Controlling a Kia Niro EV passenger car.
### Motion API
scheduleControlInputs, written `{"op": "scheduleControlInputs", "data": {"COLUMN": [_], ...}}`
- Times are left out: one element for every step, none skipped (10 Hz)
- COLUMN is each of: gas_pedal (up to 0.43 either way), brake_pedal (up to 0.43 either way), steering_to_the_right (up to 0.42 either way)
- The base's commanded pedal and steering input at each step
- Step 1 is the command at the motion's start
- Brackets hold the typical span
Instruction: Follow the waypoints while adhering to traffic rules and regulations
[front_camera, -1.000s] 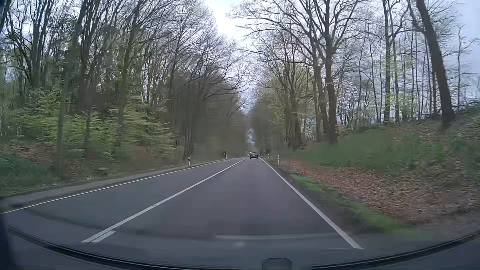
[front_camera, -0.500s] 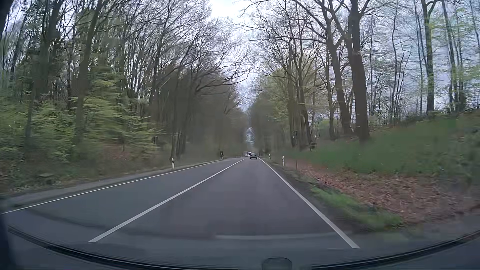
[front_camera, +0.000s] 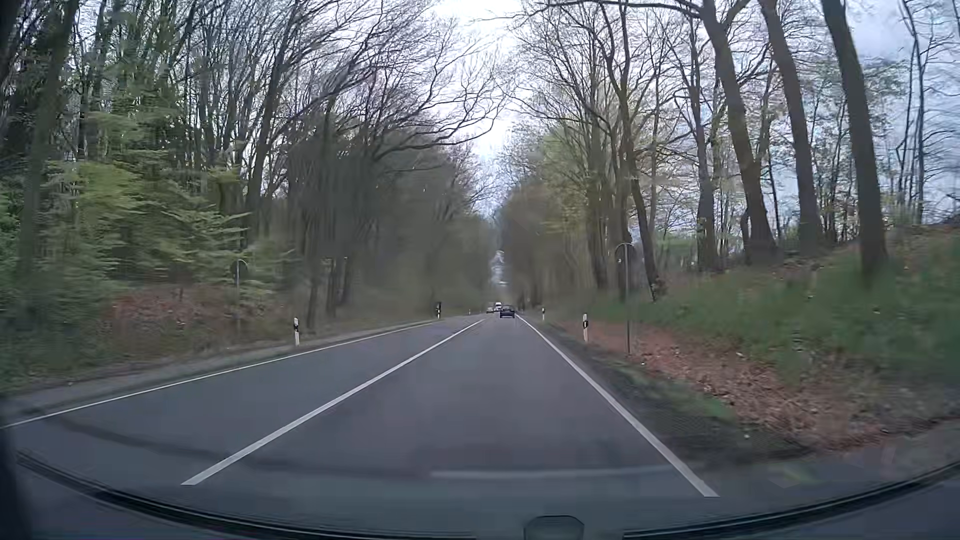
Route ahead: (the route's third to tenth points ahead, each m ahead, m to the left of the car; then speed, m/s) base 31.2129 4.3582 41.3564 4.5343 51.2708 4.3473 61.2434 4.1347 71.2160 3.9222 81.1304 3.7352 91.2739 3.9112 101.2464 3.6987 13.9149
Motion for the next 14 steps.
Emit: {"op": "scheduleControlInputs", "data": {"gas_pedal": [0.169, 0.157, 0.157, 0.157, 0.157, 0.157, 0.157, 0.157, 0.157, 0.157, 0.157, 0.157, 0.157, 0.157], "brake_pedal": [0.0, 0.0, 0.0, 0.0, 0.0, 0.006, 0.006, 0.0, 0.0, 0.006, 0.0, 0.0, 0.0, 0.0], "steering_to_the_right": [-0.001, -0.001, -0.002, -0.001, -0.002, -0.001, -0.001, -0.001, -0.001, -0.002, -0.001, -0.001, -0.001, -0.001]}}
